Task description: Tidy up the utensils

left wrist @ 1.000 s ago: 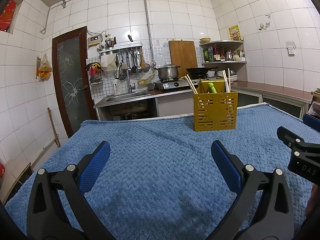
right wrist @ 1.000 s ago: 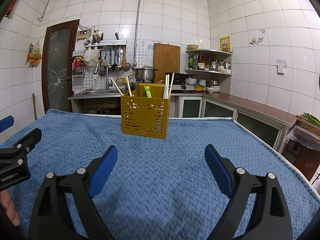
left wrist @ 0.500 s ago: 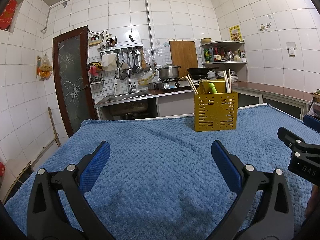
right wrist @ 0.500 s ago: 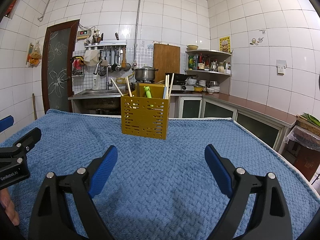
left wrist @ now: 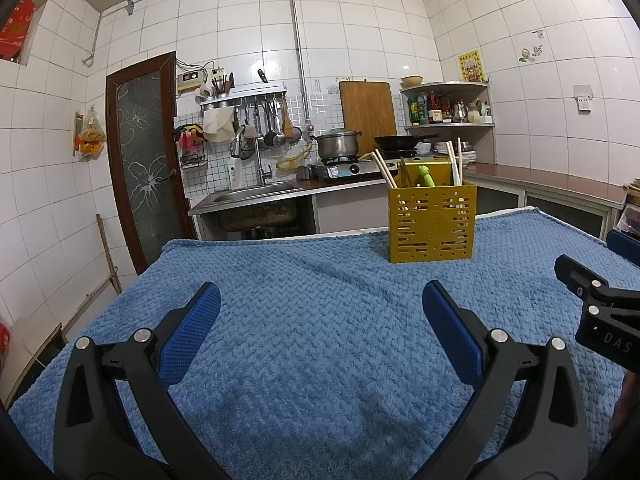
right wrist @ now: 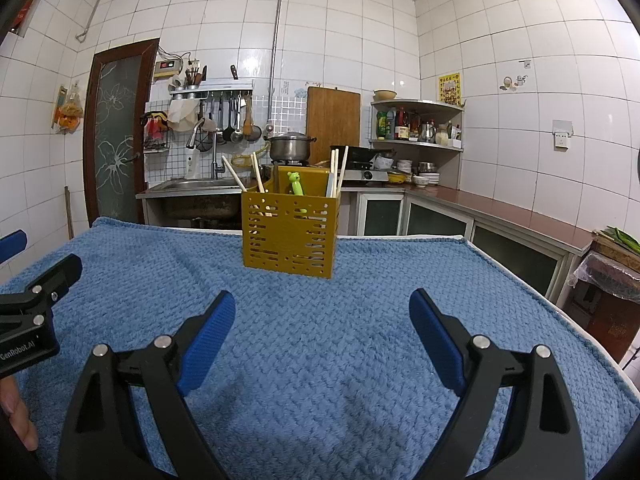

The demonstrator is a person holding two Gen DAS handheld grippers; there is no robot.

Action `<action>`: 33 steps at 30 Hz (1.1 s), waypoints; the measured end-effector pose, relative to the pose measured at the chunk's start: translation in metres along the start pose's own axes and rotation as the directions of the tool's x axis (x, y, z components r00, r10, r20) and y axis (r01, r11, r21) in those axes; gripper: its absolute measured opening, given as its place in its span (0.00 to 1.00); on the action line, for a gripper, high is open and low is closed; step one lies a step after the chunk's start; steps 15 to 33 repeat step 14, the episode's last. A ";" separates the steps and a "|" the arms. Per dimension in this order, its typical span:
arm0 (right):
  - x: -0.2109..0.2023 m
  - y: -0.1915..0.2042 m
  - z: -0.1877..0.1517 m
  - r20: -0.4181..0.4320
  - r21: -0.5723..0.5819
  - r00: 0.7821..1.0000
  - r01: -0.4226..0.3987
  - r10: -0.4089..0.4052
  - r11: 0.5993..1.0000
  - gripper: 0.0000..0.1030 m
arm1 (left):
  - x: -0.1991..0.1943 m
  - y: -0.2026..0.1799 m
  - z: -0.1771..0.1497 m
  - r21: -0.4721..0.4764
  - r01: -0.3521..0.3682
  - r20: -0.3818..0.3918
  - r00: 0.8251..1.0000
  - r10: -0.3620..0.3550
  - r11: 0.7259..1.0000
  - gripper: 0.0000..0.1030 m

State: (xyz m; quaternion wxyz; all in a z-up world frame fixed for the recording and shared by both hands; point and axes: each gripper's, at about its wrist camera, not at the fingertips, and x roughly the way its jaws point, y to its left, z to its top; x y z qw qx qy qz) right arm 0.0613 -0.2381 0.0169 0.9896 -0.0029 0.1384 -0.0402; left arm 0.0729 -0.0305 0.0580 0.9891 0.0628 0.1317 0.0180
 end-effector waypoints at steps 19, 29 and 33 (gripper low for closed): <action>0.000 -0.002 0.001 0.001 0.004 1.000 0.004 -0.004 1.000 0.84 | 0.002 0.001 -0.002 -0.011 0.003 -0.010 1.000 -0.003 1.000 0.95; 0.000 -0.002 0.001 0.001 0.004 1.000 0.004 -0.004 1.000 0.84 | 0.002 0.001 -0.002 -0.011 0.003 -0.010 1.000 -0.003 1.000 0.95; 0.000 -0.002 0.001 0.001 0.004 1.000 0.004 -0.004 1.000 0.84 | 0.002 0.001 -0.002 -0.011 0.003 -0.010 1.000 -0.003 1.000 0.95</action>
